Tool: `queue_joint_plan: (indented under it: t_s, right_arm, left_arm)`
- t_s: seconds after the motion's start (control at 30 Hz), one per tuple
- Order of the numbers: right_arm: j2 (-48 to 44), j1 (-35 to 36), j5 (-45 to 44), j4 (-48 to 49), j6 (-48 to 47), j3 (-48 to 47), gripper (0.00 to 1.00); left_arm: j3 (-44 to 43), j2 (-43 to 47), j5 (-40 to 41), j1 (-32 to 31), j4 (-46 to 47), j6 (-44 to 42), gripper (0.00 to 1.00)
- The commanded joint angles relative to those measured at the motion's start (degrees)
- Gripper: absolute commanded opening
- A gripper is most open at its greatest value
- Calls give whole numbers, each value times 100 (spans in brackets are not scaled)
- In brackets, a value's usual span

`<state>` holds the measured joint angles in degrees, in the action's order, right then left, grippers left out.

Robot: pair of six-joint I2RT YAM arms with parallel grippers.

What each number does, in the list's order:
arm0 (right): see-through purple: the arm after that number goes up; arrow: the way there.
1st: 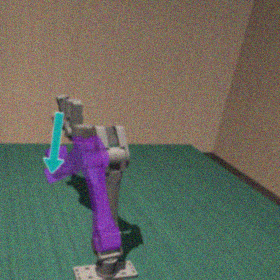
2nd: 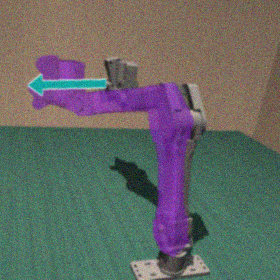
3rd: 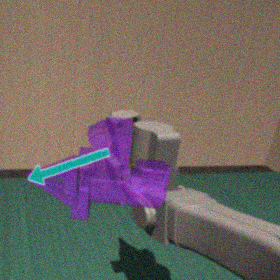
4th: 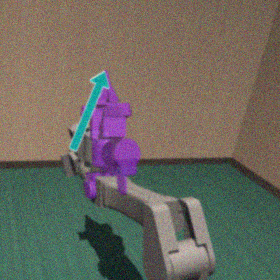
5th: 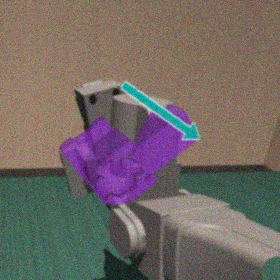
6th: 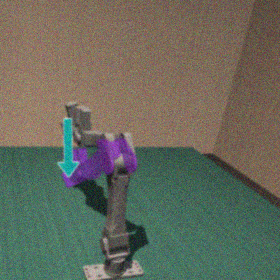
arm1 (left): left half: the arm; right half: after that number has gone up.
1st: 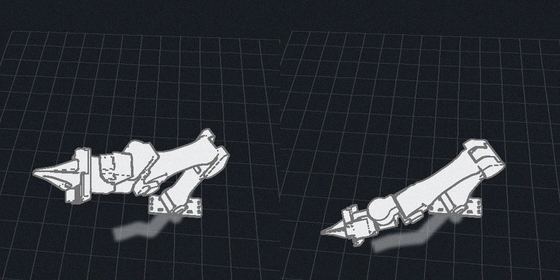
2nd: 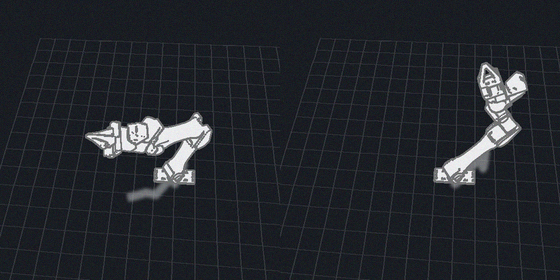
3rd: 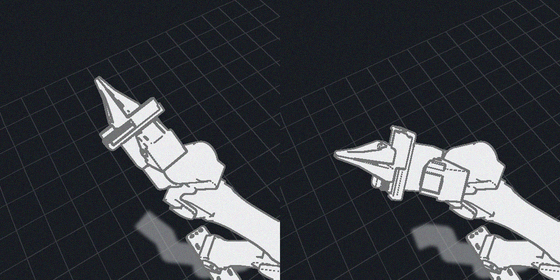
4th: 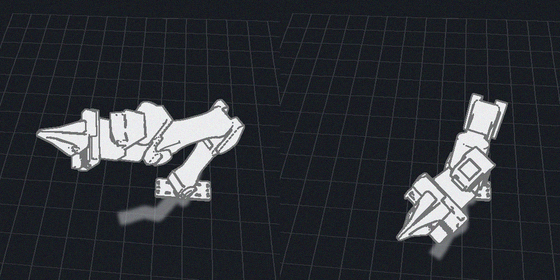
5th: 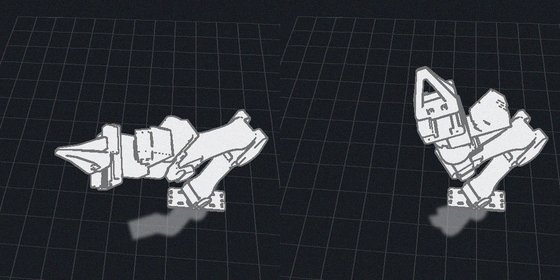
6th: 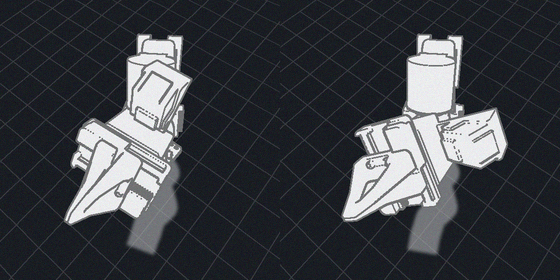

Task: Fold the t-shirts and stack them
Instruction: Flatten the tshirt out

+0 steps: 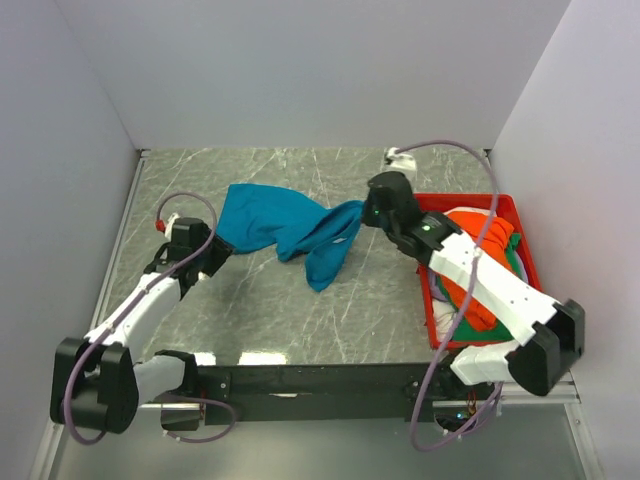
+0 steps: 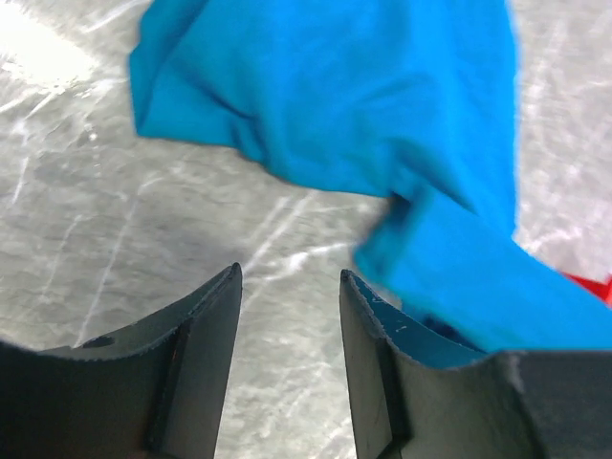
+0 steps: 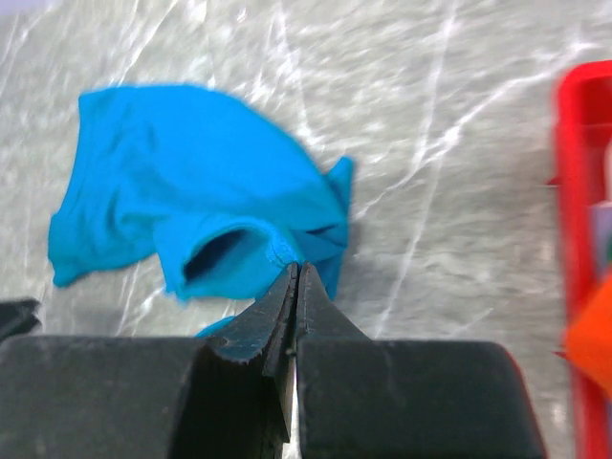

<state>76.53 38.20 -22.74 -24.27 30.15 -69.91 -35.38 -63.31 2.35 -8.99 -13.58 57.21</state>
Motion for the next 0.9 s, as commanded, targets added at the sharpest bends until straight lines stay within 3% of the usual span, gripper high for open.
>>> queue_joint_plan:
  t_s: [0.0, 0.27, 0.63, 0.77, 0.87]
  right_arm:
    - [-646, -356, -231, -60, 17, 205, 0]
    - [-1263, -831, -108, -113, -62, 391, 0]
    - [-1167, -1016, 226, -60, -168, -5, 0]
    - [-1114, -1016, 349, 28, -176, -75, 0]
    - [-1044, -1025, 385, 19, -185, -180, 0]
  left_arm:
    - [-259, -391, 292, -15, 145, 299, 51]
    - [-1023, -1464, 705, -23, 5, 440, 50]
    - [-804, -2001, 1039, -155, 14, 765, 57]
    - [-743, -2194, 1048, -278, 198, 756, 55]
    - [-839, -2475, 1013, -296, 260, 687, 46]
